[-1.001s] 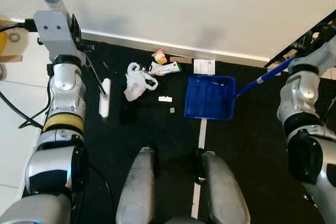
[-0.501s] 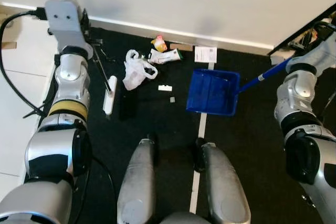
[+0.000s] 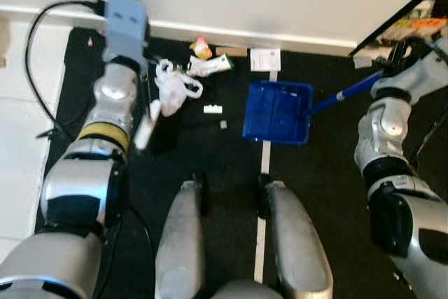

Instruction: Sweep floor

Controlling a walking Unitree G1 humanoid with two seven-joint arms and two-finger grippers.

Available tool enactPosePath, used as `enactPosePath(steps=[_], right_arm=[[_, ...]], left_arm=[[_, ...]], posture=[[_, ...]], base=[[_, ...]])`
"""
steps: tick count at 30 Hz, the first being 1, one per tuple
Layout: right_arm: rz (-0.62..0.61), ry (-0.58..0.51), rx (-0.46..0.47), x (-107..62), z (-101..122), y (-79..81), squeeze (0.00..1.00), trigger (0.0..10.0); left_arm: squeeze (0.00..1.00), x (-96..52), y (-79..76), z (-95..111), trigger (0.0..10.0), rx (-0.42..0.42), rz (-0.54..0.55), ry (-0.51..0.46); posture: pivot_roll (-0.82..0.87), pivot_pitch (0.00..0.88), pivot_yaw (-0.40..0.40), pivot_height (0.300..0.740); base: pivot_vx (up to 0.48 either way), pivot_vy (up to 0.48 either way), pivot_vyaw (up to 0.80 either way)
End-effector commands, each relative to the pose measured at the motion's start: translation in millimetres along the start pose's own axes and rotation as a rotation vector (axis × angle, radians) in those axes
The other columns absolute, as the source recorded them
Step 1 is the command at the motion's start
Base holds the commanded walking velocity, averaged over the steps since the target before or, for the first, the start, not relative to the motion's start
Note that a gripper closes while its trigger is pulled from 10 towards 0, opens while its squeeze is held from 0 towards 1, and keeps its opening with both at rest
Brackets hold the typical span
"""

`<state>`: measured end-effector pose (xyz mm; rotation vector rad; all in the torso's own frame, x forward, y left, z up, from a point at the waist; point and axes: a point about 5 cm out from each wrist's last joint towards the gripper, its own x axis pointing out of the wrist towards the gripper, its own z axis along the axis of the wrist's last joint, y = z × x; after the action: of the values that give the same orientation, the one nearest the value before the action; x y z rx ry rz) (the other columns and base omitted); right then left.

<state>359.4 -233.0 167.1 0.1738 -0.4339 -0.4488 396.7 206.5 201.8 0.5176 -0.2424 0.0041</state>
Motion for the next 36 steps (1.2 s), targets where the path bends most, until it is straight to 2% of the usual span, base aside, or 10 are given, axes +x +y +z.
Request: enactPosePath(steps=[1, 3, 6, 10, 16, 21, 25, 27, 33, 36], right_arm=[[-0.001, 0.053, -0.028, -15.5, -15, -8.2, 0.0, 10.0], [-0.004, 0.048, -0.027, -18.2, -16, -10.5, 0.0, 10.0], [-0.006, 0.046, -0.026, -19.2, -16, -11.5, 0.0, 10.0], [-0.009, 0.036, -0.022, -18.4, -14, -10.7, 0.0, 10.0], [0.009, 0.018, -0.016, -18.1, -11, -5.4, 0.0, 10.0], [0.021, 0.008, -0.015, -20.3, -10, -2.9, 0.0, 10.0], [0.023, 0.008, -0.011, -22.9, -11, -2.8, 0.0, 10.0], [0.024, 0.009, -0.01, -23.6, -11, -2.6, 0.0, 10.0], [0.015, 0.01, 0.004, -28.7, -13, -1.3, 0.0, 10.0], [0.012, 0.01, 0.006, -29.5, -13, -1.2, 0.0, 10.0]], left_arm=[[0.0, -4.1, 3.3, -4, 10.0, 0.124, 0.005, -0.022], [0.0, -3.6, 7.9, -1, 10.0, 0.208, 0.051, -0.052], [0.0, -3.1, 12.8, 2, 10.0, 0.247, 0.084, -0.072], [0.0, -3.2, 25.8, 3, 10.0, 0.199, 0.191, -0.066], [0.0, -8.7, 22.9, -2, 10.0, 0.163, 0.398, -0.053], [0.0, -10.7, 6.7, -3, 10.0, 0.075, 0.405, -0.049], [0.0, -10.6, -6.4, -4, 10.0, -0.112, 0.42, -0.013], [0.0, -10.7, -9.0, -4, 10.0, -0.138, 0.427, -0.008], [0.0, -3.6, -52.7, 17, 10.0, -0.398, 0.337, -0.018], [0.0, -0.9, -66.3, 26, 10.0, -0.475, 0.301, -0.022]], posture=[[-0.09, 0.528, -0.029, 0.731], [-0.09, 0.526, -0.025, 0.731], [-0.09, 0.529, -0.022, 0.731], [-0.09, 0.528, -0.021, 0.731], [-0.11, 0.535, -0.026, 0.731], [-0.12, 0.536, -0.027, 0.731], [-0.11, 0.54, -0.024, 0.731], [-0.11, 0.54, -0.024, 0.731], [-0.09, 0.536, -0.013, 0.731], [-0.09, 0.536, -0.009, 0.731]], base=[[0.0, 0.0, 0.0], [0.0, 0.0, 0.0], [0.0, 0.0, 0.0], [0.0, 0.0, 0.0], [0.0, 0.0, 0.0], [0.0, 0.0, 0.0], [0.0, 0.0, 0.0], [0.0, 0.0, 0.0], [0.0, 0.0, 0.0], [0.0, 0.0, 0.0]])
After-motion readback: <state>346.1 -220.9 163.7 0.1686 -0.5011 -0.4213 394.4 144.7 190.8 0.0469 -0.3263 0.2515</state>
